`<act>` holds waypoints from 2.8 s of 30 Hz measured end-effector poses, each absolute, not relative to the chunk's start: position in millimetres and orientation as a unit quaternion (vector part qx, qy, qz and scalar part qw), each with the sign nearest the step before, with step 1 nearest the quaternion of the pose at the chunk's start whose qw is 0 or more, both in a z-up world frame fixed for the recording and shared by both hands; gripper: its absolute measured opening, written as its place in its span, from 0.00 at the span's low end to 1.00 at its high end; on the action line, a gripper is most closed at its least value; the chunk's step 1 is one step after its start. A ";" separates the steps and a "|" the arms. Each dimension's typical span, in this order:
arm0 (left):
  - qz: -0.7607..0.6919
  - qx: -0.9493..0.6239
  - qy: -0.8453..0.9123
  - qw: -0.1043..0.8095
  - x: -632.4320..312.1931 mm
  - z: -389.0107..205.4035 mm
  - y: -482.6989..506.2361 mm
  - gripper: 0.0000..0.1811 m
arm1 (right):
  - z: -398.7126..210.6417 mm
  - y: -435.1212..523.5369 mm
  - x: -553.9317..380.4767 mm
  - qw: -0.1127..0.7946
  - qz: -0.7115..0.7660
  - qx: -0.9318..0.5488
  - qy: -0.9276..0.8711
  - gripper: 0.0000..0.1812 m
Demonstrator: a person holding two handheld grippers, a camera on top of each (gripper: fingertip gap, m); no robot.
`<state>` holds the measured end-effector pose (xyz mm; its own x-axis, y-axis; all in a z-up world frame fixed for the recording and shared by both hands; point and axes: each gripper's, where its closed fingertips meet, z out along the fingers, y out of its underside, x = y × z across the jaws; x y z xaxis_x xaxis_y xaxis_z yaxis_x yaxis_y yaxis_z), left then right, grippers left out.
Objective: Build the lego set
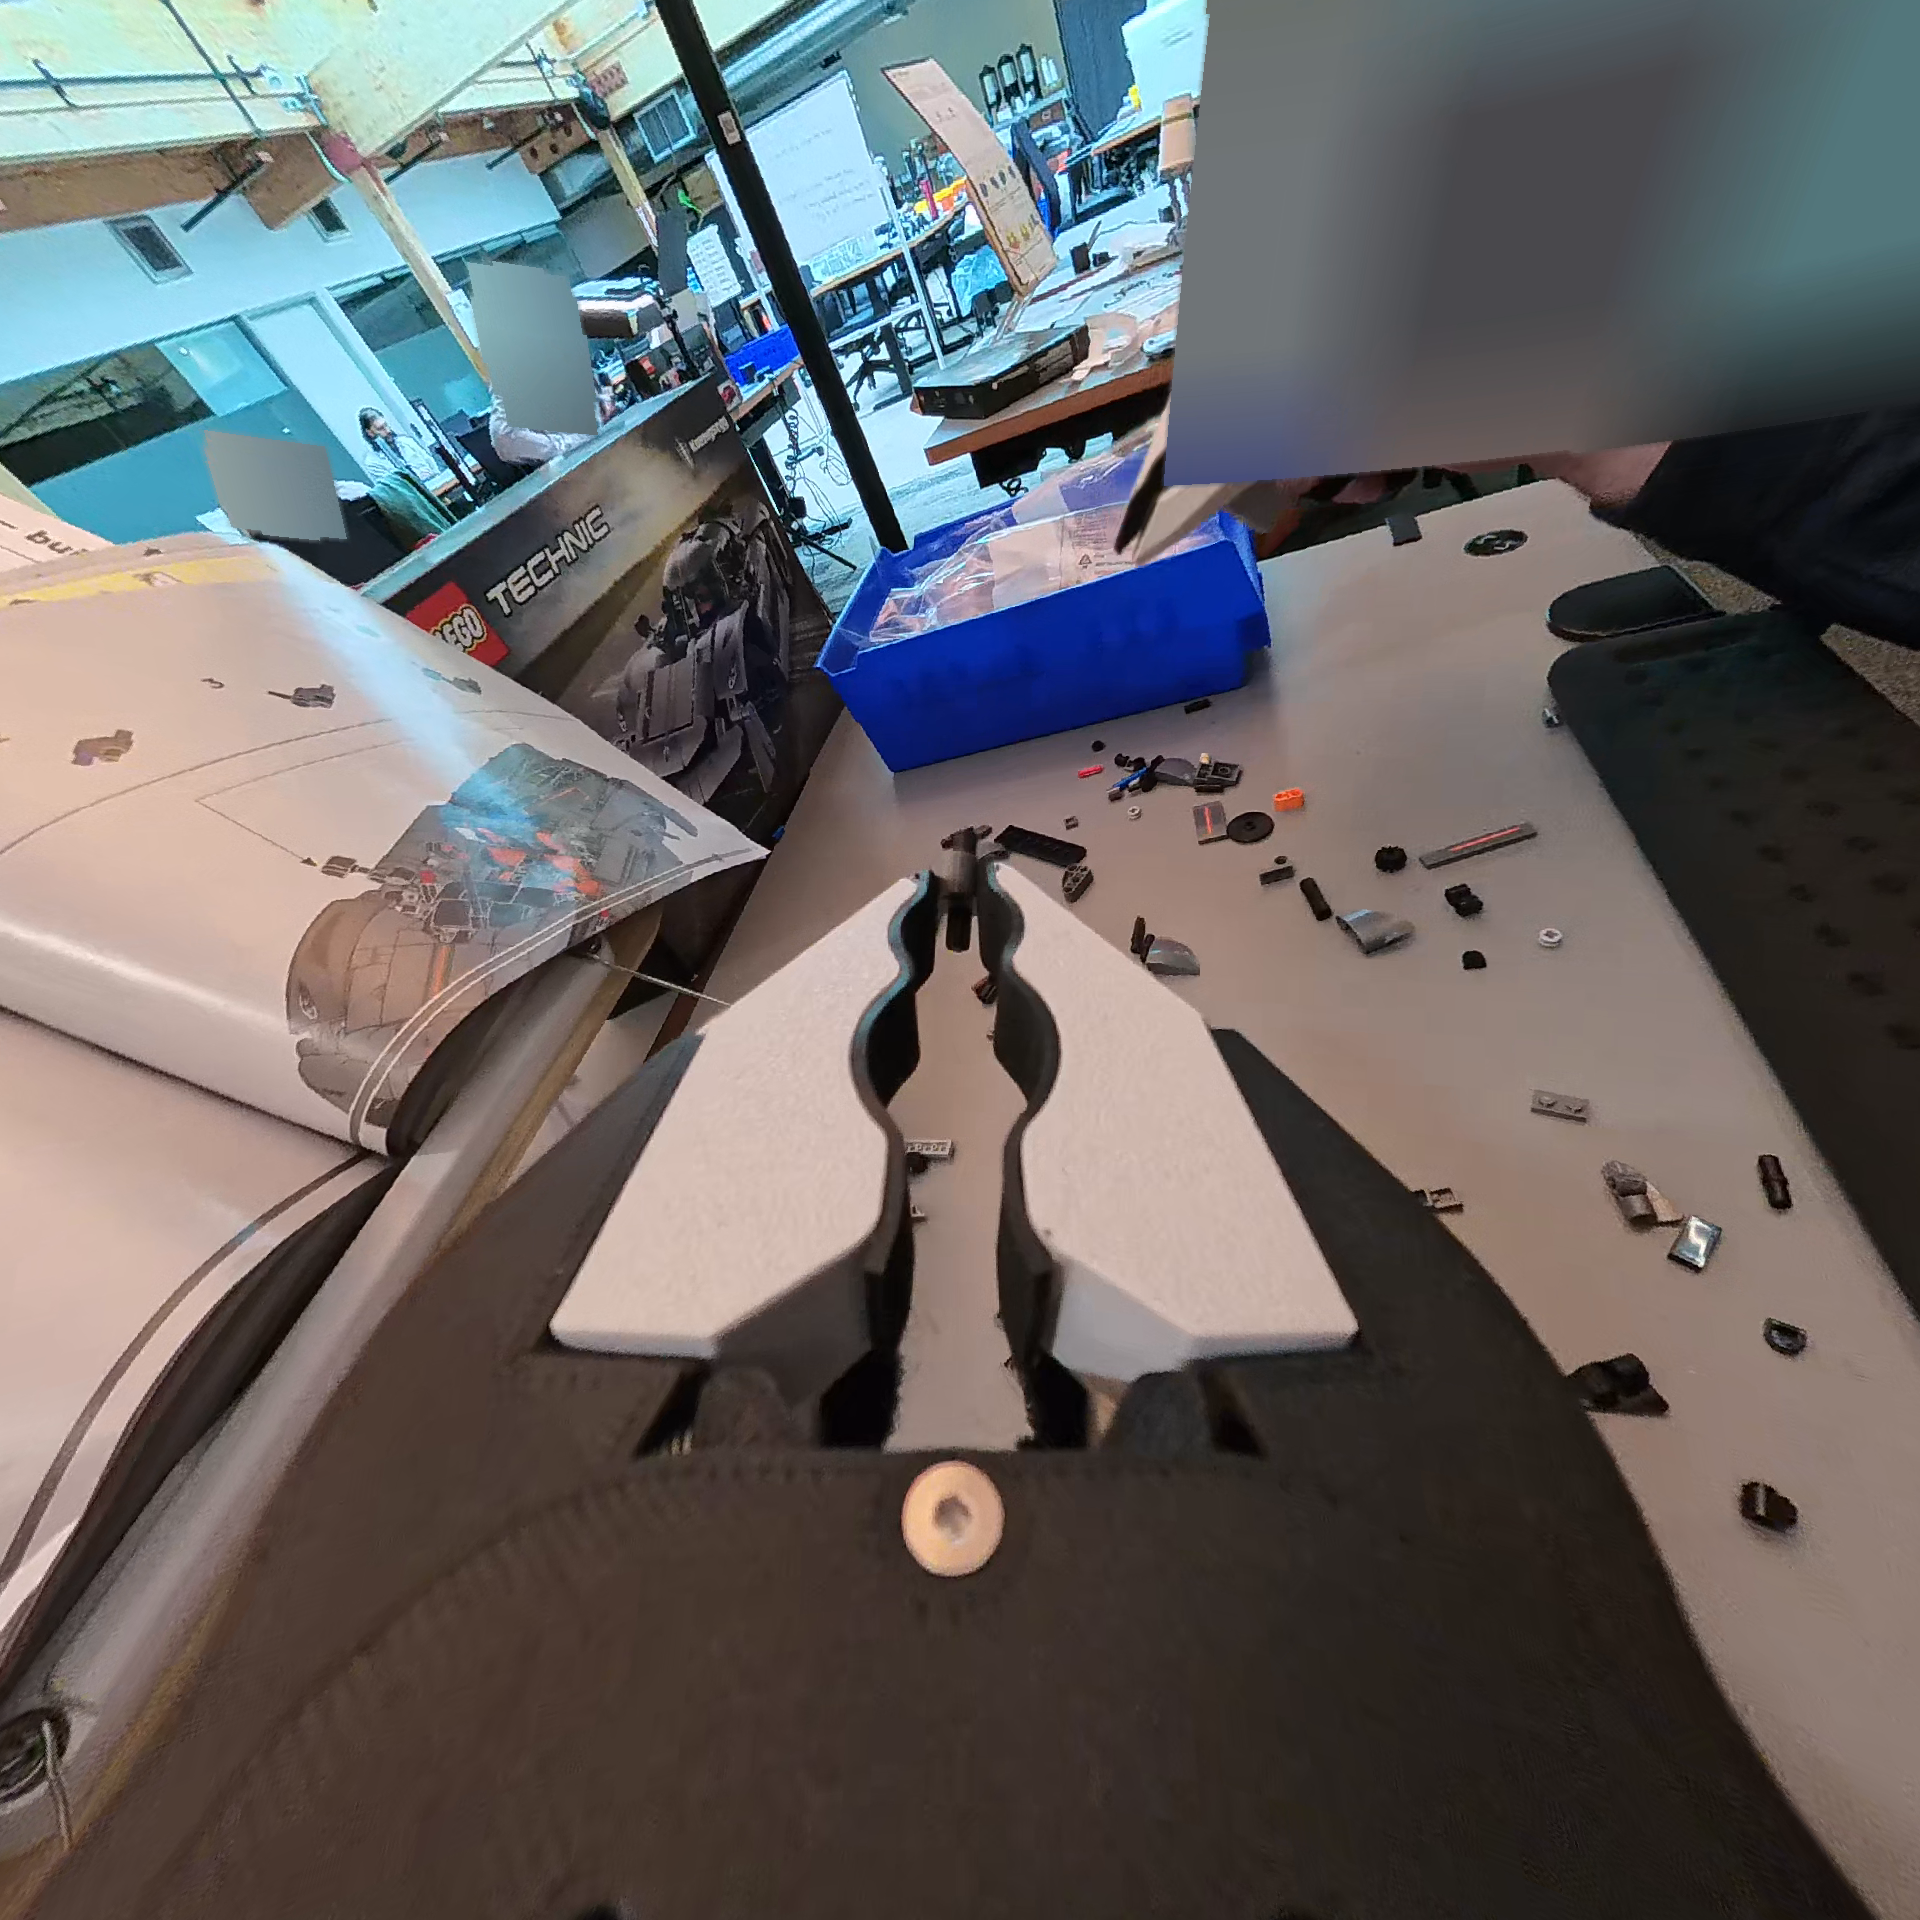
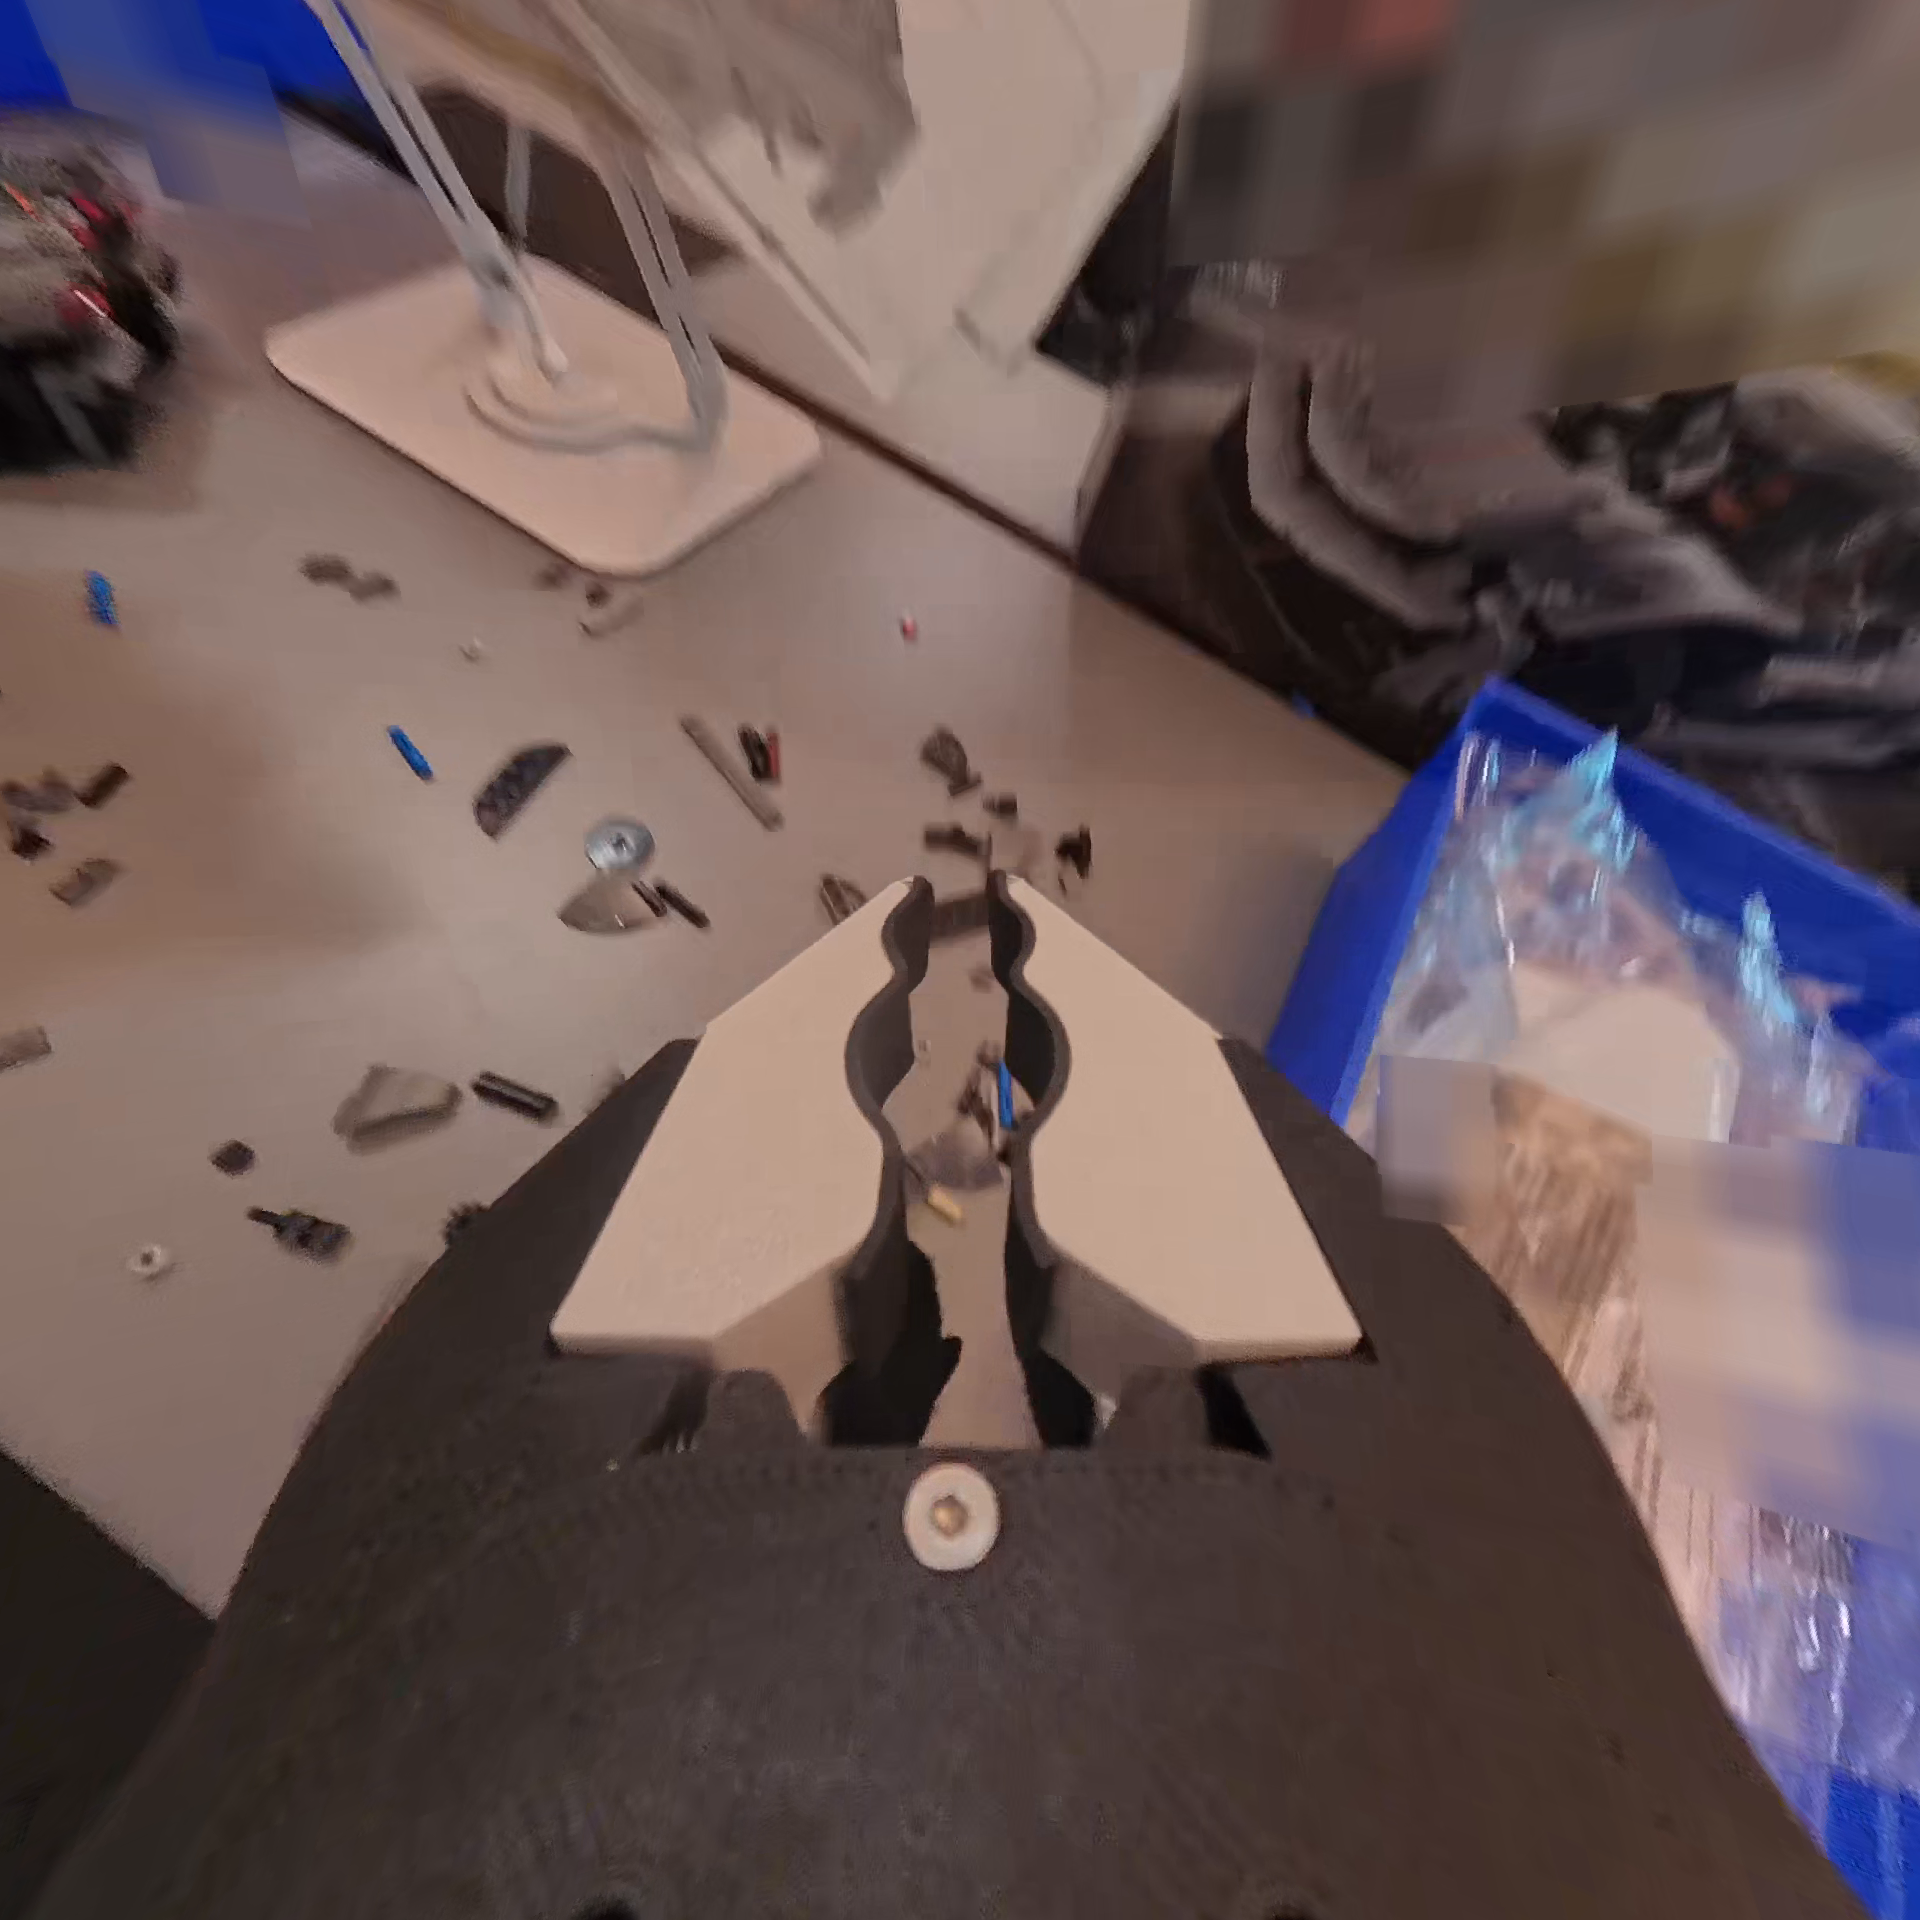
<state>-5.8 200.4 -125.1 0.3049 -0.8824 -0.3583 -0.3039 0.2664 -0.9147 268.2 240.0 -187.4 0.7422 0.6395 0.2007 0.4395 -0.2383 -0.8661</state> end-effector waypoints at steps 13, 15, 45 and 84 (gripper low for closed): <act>-0.189 -0.560 0.542 0.597 -21.9 -115.0 205.5 0.02 | -279.0 266.7 271.5 0.406 0.019 -0.836 -0.369 0.04; -0.170 -0.562 0.539 0.604 -34.8 -104.4 205.0 0.02 | -274.9 268.1 271.3 0.418 0.010 -0.829 -0.371 0.04; -0.069 -0.622 0.504 0.595 -138.1 -176.7 157.8 0.02 | -262.5 47.5 -67.6 0.313 0.280 -0.618 -0.665 0.03; -0.078 -0.598 0.567 0.562 -96.1 -206.4 138.0 0.03 | -256.3 102.7 -37.3 0.352 0.252 -0.639 -0.636 0.01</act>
<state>-96.1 138.0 -206.4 0.3454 -0.7652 -0.5433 -0.5902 0.2730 -0.7597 -37.3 102.7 -256.3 0.0643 0.9899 0.1260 0.6343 0.0569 -0.7710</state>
